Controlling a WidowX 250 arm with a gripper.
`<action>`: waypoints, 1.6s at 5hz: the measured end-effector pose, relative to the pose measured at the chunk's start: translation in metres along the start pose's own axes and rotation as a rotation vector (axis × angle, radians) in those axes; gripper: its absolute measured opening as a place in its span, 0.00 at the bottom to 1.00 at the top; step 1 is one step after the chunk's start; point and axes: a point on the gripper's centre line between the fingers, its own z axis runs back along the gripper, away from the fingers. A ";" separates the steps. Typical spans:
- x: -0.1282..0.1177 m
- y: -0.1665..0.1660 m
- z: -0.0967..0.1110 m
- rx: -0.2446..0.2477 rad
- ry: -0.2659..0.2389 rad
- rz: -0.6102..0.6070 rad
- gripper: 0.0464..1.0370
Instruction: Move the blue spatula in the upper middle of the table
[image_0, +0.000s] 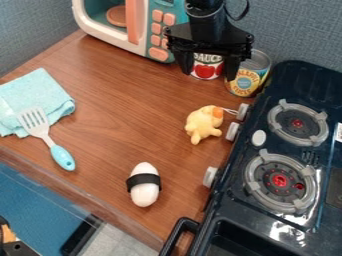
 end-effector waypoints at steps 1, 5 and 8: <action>-0.007 0.002 -0.008 0.007 0.035 0.007 0.96; -0.076 0.079 0.020 0.116 -0.002 0.350 0.96; -0.118 0.138 0.015 0.180 0.045 0.539 0.96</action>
